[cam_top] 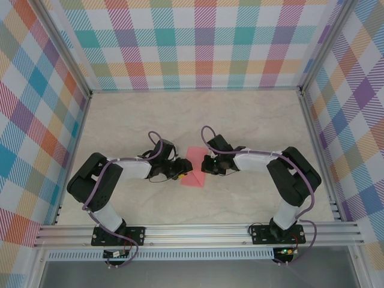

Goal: Fold a paper plane with a square sheet of paper (pick it up from the middle)
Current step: Turn over the paper at the center of the table.

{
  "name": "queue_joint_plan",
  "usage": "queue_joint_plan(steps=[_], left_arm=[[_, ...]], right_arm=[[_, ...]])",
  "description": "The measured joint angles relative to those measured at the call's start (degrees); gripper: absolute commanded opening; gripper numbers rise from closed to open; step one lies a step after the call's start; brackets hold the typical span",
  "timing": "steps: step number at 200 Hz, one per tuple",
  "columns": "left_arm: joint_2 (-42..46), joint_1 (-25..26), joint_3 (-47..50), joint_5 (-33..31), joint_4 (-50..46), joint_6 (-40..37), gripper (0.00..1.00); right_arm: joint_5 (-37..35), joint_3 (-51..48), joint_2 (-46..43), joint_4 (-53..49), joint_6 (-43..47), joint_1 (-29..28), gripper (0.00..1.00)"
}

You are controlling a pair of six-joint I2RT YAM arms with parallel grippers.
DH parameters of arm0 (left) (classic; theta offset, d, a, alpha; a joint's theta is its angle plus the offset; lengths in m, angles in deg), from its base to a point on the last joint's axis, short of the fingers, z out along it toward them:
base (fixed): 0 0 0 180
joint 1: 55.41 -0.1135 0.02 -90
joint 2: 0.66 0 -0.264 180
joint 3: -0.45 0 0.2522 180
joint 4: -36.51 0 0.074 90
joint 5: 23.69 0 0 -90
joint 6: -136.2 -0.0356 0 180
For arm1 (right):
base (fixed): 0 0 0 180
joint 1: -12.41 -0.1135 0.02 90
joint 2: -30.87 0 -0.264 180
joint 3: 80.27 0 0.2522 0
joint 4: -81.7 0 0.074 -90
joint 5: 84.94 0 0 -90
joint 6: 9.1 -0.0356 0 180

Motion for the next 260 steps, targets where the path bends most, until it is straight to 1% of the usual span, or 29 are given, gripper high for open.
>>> queue_joint_plan(steps=[20, 86, 126, 155, 193, 215, 228, 234, 240, 250, 257, 260], left_arm=[[-0.70, 0.00, -0.57, 0.72, 0.85, 0.20, 0.37], [-2.93, 0.00, -2.97, 1.46, 1.62, 0.20, 0.29], [-4.17, 0.00, -3.58, 2.01, 1.60, 0.15, 0.22], [-4.20, 0.00, -4.09, 2.34, 1.53, -0.39, 0.14], [-4.20, 0.00, -5.62, 2.12, 0.59, -2.32, 0.05], [-4.17, 0.07, -6.71, 1.14, -1.55, -4.42, 0.02], [-4.00, 0.04, -7.58, 0.00, -3.72, -5.66, 0.01], [-3.69, 0.07, -8.13, -0.85, -5.31, -6.43, 0.01], [-3.26, 0.07, -8.68, -1.70, -6.97, -7.26, 0.01], [-2.05, 0.07, -10.03, -3.69, -10.86, -8.68, 0.01], [-0.96, 0.13, -11.26, -5.29, -13.77, -9.75, 0.01], [-0.44, 0.17, -11.78, -5.84, -14.80, -10.34, 0.01]], right_arm=[[-0.04, -0.11, 0.00, -0.02, -0.11, 0.00, 0.11], [-0.17, -0.52, -0.37, -0.02, -0.15, 0.00, 0.12], [-0.20, -0.96, -0.66, 0.00, -0.17, 0.00, 0.15], [-0.22, -1.29, -1.99, -0.02, -0.42, 0.00, 0.25], [-2.38, -3.04, -8.74, -1.66, -1.49, 0.07, 0.54], [-6.03, -3.43, -14.56, -4.46, -1.77, 0.17, 0.71], [-8.85, -3.98, -18.18, -6.34, -2.08, 0.26, 0.79], [-10.29, -4.28, -19.76, -7.30, -2.08, 0.26, 0.82], [-11.85, -4.70, -21.57, -8.41, -2.12, 0.28, 0.88], [-14.14, -5.44, -24.15, -9.97, -1.73, 0.28, 0.96], [-15.76, -6.08, -26.10, -10.97, -1.70, 0.33, 1.00], [-16.39, -6.32, -26.86, -11.37, -2.05, 0.33, 1.00]])
